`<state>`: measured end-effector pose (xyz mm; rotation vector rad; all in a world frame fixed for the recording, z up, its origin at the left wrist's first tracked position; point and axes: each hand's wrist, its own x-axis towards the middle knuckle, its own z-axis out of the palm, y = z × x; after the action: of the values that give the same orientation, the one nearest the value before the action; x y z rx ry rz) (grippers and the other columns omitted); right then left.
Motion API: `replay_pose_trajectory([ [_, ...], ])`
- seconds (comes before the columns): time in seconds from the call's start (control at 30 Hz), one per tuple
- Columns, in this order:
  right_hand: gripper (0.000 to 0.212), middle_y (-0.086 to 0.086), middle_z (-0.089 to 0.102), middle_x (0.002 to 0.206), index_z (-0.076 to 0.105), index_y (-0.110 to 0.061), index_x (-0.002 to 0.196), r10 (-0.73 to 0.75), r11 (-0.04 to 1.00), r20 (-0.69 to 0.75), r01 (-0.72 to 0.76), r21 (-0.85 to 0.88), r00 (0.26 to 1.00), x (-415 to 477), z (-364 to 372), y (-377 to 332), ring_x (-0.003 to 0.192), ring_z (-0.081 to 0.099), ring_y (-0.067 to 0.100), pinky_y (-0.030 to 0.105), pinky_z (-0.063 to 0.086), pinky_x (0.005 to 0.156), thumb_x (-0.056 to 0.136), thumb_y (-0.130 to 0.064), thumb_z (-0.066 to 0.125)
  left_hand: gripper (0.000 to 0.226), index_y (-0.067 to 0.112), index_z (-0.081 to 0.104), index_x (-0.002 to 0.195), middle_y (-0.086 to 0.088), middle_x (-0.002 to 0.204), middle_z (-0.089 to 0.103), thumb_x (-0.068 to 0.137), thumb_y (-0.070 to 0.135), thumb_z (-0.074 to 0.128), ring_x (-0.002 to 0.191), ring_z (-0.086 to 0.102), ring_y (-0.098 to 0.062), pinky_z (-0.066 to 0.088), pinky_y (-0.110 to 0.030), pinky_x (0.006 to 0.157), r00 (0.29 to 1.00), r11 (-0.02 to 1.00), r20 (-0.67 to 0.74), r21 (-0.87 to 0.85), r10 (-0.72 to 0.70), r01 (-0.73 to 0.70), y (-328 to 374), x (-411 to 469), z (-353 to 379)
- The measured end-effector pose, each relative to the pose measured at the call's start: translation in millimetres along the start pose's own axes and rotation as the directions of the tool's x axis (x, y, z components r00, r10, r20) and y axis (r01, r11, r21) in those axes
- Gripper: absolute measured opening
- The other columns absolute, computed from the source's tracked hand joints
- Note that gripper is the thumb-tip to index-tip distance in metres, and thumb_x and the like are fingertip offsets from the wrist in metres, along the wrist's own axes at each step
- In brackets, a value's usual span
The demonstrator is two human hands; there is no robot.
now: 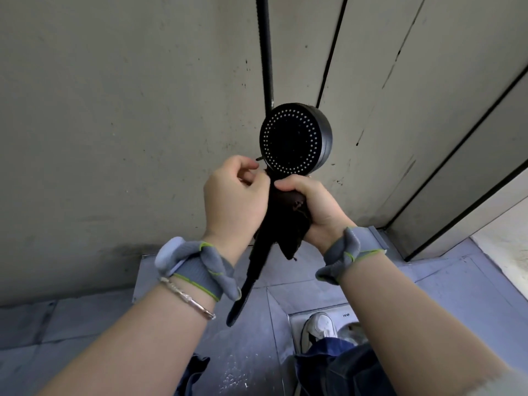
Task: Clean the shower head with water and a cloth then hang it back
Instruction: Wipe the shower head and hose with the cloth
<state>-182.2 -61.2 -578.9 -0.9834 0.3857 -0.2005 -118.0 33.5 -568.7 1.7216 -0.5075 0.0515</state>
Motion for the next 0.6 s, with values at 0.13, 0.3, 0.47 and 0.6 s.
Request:
replay_pose_trajectory([
  [0.13, 0.016, 0.010, 0.067, 0.066, 0.066, -0.003, 0.075, 0.054, 0.995, 0.082, -0.047, -0.092, 0.995, -2, -9, -2, 0.060, 0.065, 0.021, 0.027, 0.055, 0.061, 0.067, -0.008, 0.054, 0.040, 0.015, 0.058, 0.113, 0.009, 0.079, 0.057, 0.081, 0.038, 0.060, 0.082, 0.053, -0.012, 0.039, -0.028, 0.081, 0.965, 0.976, 0.178, -0.066, -0.191, 0.206, -3, 21, -11],
  [0.3, 0.024, 0.007, 0.072, 0.074, 0.074, -0.008, 0.074, 0.133, 0.991, 0.209, -0.124, -0.056, 0.969, -6, -12, 4, 0.068, 0.069, 0.019, 0.027, 0.057, 0.070, 0.070, -0.010, 0.050, 0.021, 0.019, 0.067, 0.082, 0.007, 0.085, 0.072, 0.091, 0.030, 0.051, 0.085, 0.066, -0.007, 0.048, -0.030, 0.081, 0.779, 0.836, 0.594, -0.311, -0.201, 0.452, -10, 21, -18],
  [0.47, 0.023, 0.011, 0.070, 0.081, 0.072, -0.007, 0.082, 0.195, 0.981, 0.205, -0.192, -0.035, 0.959, -2, -5, 21, 0.076, 0.066, 0.022, 0.036, 0.051, 0.084, 0.069, -0.017, 0.056, 0.022, 0.018, 0.063, 0.067, 0.015, 0.051, 0.065, 0.088, 0.019, 0.058, 0.053, 0.059, 0.006, 0.044, -0.008, 0.052, 0.923, 0.864, 0.335, -0.389, -0.191, 0.320, -7, 19, -9],
  [0.6, 0.026, 0.013, 0.065, 0.085, 0.065, -0.003, 0.091, 0.155, 0.974, 0.062, -0.142, -0.178, 0.986, 1, 8, 52, 0.075, 0.062, 0.024, 0.035, 0.050, 0.079, 0.066, -0.008, 0.061, 0.016, 0.020, 0.059, 0.068, 0.006, 0.061, 0.060, 0.083, 0.018, 0.064, 0.056, 0.056, -0.003, 0.047, -0.018, 0.057, 0.954, 0.869, 0.112, -0.395, -0.277, 0.298, -7, 27, -4],
])
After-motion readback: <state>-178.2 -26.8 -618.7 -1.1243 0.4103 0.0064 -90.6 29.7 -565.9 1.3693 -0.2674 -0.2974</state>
